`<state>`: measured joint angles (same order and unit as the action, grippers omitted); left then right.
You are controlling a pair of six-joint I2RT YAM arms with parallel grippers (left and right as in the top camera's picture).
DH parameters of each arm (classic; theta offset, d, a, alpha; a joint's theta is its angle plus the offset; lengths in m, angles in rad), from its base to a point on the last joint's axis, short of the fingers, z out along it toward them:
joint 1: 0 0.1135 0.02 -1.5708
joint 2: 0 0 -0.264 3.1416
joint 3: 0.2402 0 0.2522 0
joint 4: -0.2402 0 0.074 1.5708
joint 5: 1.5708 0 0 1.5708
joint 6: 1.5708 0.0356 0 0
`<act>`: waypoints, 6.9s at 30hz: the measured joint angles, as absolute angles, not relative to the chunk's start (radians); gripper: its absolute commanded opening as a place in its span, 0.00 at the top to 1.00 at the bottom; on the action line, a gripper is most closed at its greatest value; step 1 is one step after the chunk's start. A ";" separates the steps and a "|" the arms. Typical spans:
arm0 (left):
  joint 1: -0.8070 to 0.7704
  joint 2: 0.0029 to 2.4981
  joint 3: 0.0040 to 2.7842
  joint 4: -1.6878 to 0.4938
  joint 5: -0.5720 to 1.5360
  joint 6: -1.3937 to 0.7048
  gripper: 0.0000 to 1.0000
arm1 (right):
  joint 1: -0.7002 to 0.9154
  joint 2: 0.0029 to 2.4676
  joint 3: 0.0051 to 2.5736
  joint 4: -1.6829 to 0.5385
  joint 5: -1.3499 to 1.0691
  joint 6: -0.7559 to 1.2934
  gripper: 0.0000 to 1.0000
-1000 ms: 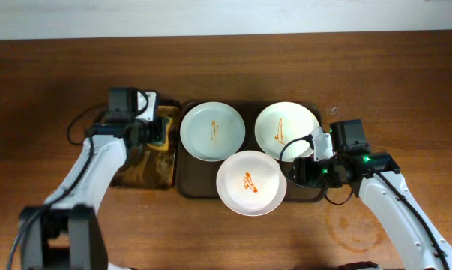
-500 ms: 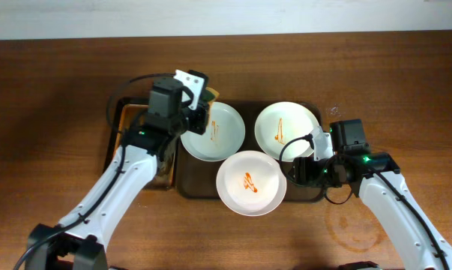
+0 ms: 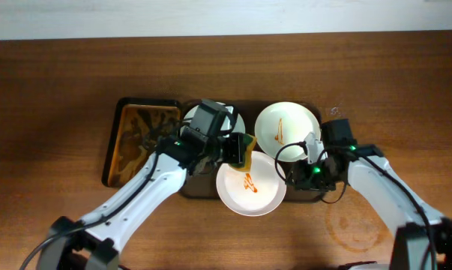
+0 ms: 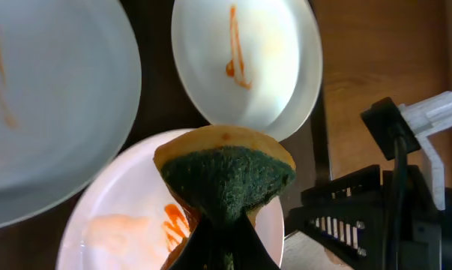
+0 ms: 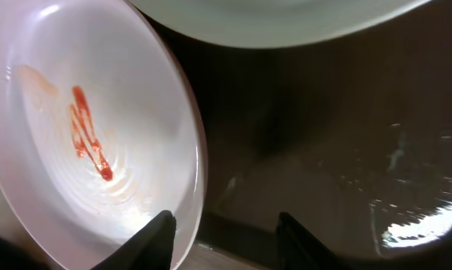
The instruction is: Clean dirty plates on tray and stack at the side
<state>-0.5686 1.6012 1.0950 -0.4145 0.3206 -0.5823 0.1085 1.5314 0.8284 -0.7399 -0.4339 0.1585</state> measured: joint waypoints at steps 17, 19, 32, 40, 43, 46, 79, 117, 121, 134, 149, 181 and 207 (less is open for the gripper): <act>-0.663 1.747 1.095 -0.379 0.422 -0.832 1.00 | 0.109 1.621 0.828 -0.690 -0.500 0.217 0.84; -0.669 1.755 1.095 -0.379 0.422 -0.855 1.00 | 0.109 1.621 0.828 -0.690 -0.500 0.225 0.84; -0.741 1.873 1.095 -0.348 0.389 -0.900 1.00 | 0.109 1.621 0.828 -0.686 -0.501 0.239 0.90; -0.688 1.874 1.117 -0.439 0.166 -0.815 1.00 | 0.112 1.621 0.828 -0.683 -0.526 0.240 0.91; -0.649 1.869 1.123 -0.487 0.130 -0.759 1.00 | 0.112 1.621 0.828 -0.687 -0.524 0.240 0.91; -0.639 1.837 1.119 -0.514 0.118 -0.634 1.00 | 0.112 1.621 0.828 -0.691 -0.516 0.239 0.90; -0.091 1.576 1.103 -0.662 -0.078 -0.314 1.00 | 0.191 1.325 1.023 -0.765 0.097 0.241 0.96; -0.019 1.576 1.103 -0.644 -0.007 -0.249 1.00 | 0.638 1.333 1.023 -0.625 0.749 0.159 0.96; -0.019 1.576 1.103 -0.644 0.005 -0.249 1.00 | 0.592 1.333 1.023 -0.629 0.754 0.231 0.96; -0.019 1.576 1.103 -0.642 0.012 -0.249 1.00 | 0.625 1.333 1.023 -0.590 0.977 0.102 0.96; -0.019 1.576 1.103 -0.640 0.019 -0.249 1.00 | -0.321 1.360 1.024 -0.708 0.192 0.411 0.96; -0.019 1.576 1.103 -0.640 0.032 -0.248 1.00 | 0.411 1.793 1.057 -0.337 -0.371 0.551 0.52; -0.259 1.579 1.103 -0.514 0.187 -0.290 1.00 | 0.419 1.860 1.075 -0.540 -0.279 0.597 0.93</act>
<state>-0.2592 1.5795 1.1030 -0.5140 0.1867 -0.2897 0.4191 1.8595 1.0752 -0.5396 -0.2790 0.5972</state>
